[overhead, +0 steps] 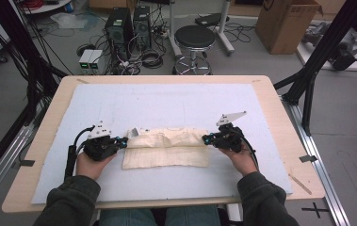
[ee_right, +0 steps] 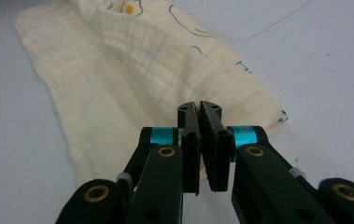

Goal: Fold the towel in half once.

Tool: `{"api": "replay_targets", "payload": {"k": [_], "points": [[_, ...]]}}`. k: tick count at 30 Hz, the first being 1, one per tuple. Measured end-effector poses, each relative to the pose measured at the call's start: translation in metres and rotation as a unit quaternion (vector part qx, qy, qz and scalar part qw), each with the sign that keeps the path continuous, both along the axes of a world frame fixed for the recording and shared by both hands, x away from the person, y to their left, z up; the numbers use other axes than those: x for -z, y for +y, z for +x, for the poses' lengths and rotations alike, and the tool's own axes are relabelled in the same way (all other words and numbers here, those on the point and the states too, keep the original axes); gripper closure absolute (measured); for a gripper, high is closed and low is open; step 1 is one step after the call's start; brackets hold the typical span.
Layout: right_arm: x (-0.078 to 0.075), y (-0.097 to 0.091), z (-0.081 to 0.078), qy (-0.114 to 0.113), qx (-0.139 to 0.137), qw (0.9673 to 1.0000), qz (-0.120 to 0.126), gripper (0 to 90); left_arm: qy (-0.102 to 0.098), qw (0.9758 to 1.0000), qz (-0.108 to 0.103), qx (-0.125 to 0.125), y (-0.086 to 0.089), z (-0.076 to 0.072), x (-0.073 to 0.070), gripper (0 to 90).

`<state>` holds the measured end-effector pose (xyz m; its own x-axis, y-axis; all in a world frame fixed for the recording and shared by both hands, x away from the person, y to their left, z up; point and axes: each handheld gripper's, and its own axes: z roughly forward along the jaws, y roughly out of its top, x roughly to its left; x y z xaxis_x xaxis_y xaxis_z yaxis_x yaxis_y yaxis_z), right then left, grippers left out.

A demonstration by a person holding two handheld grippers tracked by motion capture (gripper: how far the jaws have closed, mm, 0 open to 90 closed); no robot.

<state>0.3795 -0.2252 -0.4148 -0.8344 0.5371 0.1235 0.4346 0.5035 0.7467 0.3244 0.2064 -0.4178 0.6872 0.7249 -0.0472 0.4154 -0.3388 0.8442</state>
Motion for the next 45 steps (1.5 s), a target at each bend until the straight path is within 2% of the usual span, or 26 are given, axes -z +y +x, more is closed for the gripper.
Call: {"api": "replay_targets", "payload": {"k": [2,9,10,15,18,21,23,28,29,36,41,45], "points": [[0.001,-0.001,-0.002,0.001,0.0,1.0,0.003,86.7,0.0,0.9999,0.01,0.006,-0.001,-0.002,0.0,88.3],[0.003,-0.004,-0.008,-0.001,-0.003,1.0,0.0,86.6,0.002,0.9998,0.017,0.01,0.001,-0.007,-0.001,88.3],[0.003,-0.004,-0.009,0.0,-0.004,1.0,0.0,86.6,0.002,0.9999,0.011,0.006,0.001,-0.008,0.0,88.3],[0.004,-0.003,-0.012,0.0,-0.009,0.9999,-0.005,86.3,0.008,0.9999,0.013,0.007,0.004,-0.014,0.008,88.2],[0.005,-0.001,-0.014,-0.001,-0.015,0.9998,-0.009,86.1,0.01,0.9996,0.023,0.011,0.004,-0.016,0.01,88.1],[0.007,-0.001,-0.016,-0.003,-0.016,0.9998,-0.013,85.4,0.013,0.9996,0.02,0.012,0.005,-0.018,0.013,87.6],[0.008,-0.001,-0.018,-0.001,-0.016,0.9998,-0.015,81.8,0.016,0.9995,0.022,0.013,0.005,-0.019,0.014,84.7],[0.006,-0.003,-0.023,-0.001,-0.024,0.9997,-0.001,72.2,0.019,0.9996,0.013,0.016,0.01,-0.023,0.012,76.8],[0.005,-0.004,-0.024,-0.001,-0.025,0.9997,0.005,71.2,0.019,0.9998,0.004,0.01,0.012,-0.024,0.011,75.7],[-0.009,-0.006,-0.029,-0.01,-0.048,0.998,0.04,63.4,0.012,0.9996,-0.022,-0.009,0.024,-0.024,0.003,72.6],[-0.013,-0.003,-0.026,-0.008,-0.056,0.9976,0.041,62.4,0.018,0.9996,-0.023,0.004,0.017,-0.024,0.003,71.7],[-0.003,0.003,-0.026,0.018,-0.071,0.9971,0.019,64.0,0.026,0.9988,-0.024,0.033,0.004,-0.025,0.005,70.5]]}}
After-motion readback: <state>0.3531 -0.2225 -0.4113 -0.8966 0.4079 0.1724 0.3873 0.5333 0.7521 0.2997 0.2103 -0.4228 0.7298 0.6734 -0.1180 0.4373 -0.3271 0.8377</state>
